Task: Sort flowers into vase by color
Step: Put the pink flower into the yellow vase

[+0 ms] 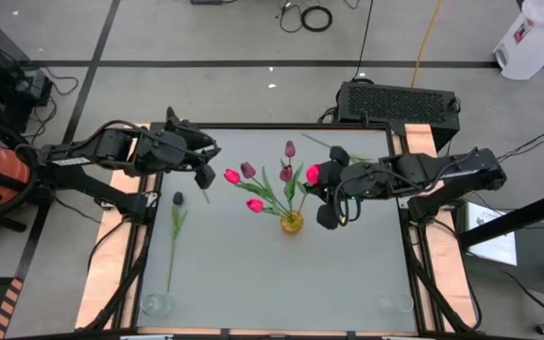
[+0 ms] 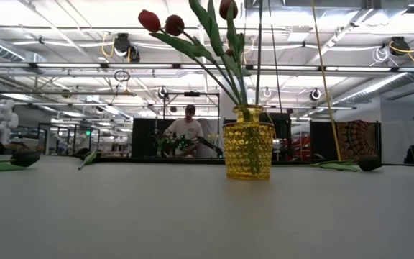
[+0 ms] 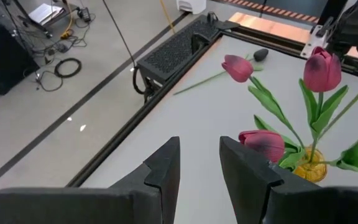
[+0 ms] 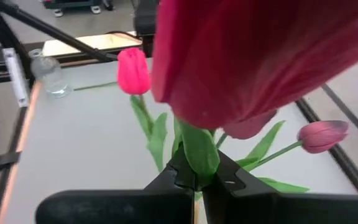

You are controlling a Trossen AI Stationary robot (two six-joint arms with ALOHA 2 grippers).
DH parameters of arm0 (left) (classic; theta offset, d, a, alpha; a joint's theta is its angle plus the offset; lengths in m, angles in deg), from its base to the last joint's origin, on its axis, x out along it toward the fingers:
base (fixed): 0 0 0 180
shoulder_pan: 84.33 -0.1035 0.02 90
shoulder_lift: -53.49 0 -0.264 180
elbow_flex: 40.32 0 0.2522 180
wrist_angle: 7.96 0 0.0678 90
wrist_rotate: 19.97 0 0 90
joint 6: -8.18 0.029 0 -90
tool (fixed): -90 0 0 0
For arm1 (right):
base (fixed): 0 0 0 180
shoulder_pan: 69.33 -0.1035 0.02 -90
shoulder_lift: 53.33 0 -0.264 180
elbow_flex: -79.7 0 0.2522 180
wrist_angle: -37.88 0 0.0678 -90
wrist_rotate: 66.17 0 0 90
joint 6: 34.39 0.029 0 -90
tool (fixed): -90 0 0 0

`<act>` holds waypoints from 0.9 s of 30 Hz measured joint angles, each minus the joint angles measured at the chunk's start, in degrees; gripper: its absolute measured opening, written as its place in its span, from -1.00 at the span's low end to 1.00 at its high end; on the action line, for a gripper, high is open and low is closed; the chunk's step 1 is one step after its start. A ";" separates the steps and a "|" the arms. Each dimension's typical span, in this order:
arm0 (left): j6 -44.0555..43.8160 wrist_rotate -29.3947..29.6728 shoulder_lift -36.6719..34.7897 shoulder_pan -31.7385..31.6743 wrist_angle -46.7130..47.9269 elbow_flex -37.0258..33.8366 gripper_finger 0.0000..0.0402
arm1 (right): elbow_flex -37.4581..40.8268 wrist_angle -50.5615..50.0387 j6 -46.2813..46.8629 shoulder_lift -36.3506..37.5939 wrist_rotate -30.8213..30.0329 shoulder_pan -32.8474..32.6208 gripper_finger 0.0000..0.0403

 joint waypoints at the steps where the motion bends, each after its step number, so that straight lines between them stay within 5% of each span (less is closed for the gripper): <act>1: 0.02 0.02 0.00 0.00 0.02 0.01 -0.40 | 0.00 0.02 -0.02 0.00 -0.07 0.12 -1.00; 27: 0.00 -0.02 0.02 0.02 1.44 -0.02 -0.40 | 0.00 2.12 2.36 -3.33 0.61 -0.19 -1.00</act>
